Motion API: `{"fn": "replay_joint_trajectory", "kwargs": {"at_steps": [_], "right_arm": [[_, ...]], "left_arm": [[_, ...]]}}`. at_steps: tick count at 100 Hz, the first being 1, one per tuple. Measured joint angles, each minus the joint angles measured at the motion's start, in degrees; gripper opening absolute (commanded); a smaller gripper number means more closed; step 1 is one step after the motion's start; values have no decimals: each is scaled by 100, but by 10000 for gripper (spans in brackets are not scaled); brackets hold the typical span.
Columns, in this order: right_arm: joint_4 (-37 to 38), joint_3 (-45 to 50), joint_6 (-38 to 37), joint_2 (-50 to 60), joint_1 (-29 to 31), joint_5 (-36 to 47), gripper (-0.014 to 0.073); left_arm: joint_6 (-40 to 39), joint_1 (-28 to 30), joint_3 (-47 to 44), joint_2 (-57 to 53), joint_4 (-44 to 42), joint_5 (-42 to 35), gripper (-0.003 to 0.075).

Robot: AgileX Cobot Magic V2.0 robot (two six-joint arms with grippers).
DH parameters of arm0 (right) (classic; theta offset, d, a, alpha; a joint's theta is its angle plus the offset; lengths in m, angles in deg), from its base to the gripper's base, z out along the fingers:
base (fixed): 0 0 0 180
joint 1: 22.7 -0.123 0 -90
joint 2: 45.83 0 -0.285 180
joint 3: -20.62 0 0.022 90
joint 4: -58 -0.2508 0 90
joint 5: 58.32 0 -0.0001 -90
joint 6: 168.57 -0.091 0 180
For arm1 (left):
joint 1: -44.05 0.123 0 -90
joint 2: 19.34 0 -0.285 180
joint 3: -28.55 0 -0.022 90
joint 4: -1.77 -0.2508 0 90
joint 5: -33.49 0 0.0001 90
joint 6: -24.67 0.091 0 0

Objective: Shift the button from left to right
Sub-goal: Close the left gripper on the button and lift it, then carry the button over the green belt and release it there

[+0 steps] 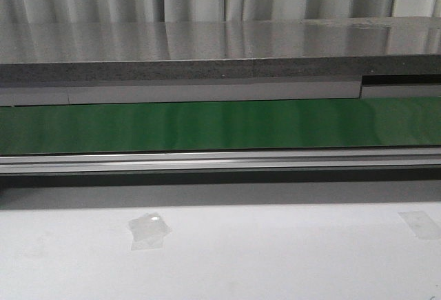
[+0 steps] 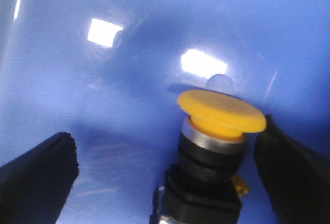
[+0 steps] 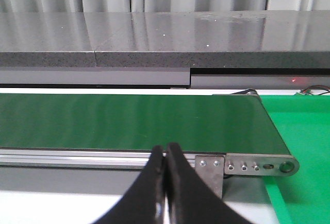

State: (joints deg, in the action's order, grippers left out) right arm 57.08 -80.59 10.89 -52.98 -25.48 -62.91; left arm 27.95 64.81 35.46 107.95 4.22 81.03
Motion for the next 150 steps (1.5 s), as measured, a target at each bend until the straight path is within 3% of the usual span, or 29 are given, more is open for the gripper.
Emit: {"fn": "replay_joint_trajectory", "kwargs": {"at_steps": [14,40,49,70,103,150], "right_arm": [[0,0,0,0,0,0,-68],[0,0,0,0,0,3,-68],[0,0,0,0,0,3,-68],[0,0,0,0,0,3,-68],[0,0,0,0,0,13,-68],[0,0,0,0,0,13,-68]], "left_arm": [[0,0,7,104,0,45,482],[0,0,22,104,-1,91,72],[0,0,36,104,-1,99,-17],[0,0,198,63,44,262,-20],[27,-65,424,-875,106,396,-20],[251,-1212,438,-1143,113,797,-20]]}}
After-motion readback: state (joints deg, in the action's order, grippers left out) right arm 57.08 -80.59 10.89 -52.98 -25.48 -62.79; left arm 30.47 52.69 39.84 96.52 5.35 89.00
